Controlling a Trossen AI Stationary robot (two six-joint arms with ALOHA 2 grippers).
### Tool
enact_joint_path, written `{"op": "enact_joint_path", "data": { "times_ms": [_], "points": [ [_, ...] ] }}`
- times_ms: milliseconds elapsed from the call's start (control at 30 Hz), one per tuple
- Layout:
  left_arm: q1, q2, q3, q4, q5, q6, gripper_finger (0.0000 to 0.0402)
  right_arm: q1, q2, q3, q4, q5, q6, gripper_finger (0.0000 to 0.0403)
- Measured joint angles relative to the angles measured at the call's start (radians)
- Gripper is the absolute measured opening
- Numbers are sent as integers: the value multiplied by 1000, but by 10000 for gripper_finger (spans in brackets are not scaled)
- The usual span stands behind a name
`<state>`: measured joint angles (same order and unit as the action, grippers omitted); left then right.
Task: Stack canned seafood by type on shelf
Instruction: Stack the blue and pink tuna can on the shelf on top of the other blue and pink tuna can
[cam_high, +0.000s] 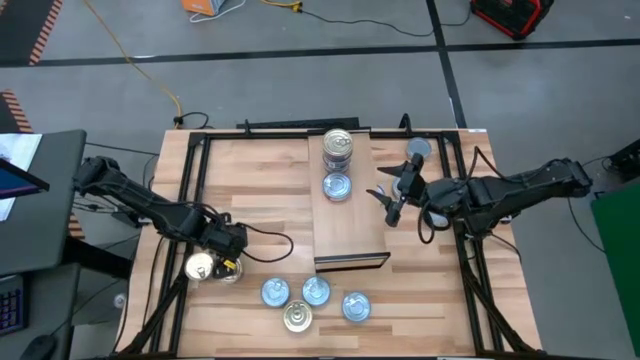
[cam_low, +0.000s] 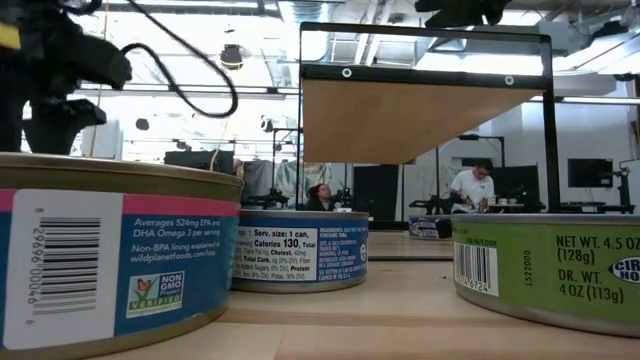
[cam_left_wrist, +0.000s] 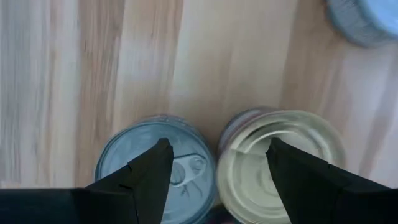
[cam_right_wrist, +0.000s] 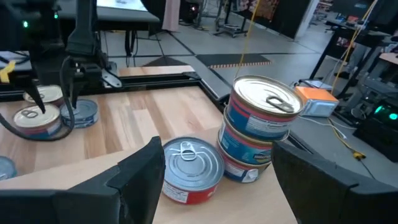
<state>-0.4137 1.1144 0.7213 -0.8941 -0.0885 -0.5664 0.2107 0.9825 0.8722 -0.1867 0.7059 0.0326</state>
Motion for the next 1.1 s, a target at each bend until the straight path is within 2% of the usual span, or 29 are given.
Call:
{"op": "enact_joint_path", "data": {
  "times_ms": [233, 367, 600, 733, 800, 900, 1100],
  "points": [
    [0, 0, -68, 95, -2, 23, 251, -5, 15, 0, 32, 0, 0, 317],
    [0, 0, -94, 165, -66, 45, 251, -3, 26, 0, 58, -1, -7, 317],
    [35, 0, -120, 221, -274, 90, 251, -2, 32, 0, 61, -1, -9, 317],
    [79, 0, -128, 218, -547, 71, 251, -2, 33, 0, 62, -1, -10, 317],
    [99, -6, -128, 220, -625, 64, 251, -2, 33, 0, 61, -2, -10, 317],
    [130, -28, -128, 229, -624, 63, 251, -2, 33, 0, 61, -2, -12, 317],
    [243, -67, -126, 245, -429, 31, 251, -3, 33, 0, 64, -2, -13, 317]
  ]
}}
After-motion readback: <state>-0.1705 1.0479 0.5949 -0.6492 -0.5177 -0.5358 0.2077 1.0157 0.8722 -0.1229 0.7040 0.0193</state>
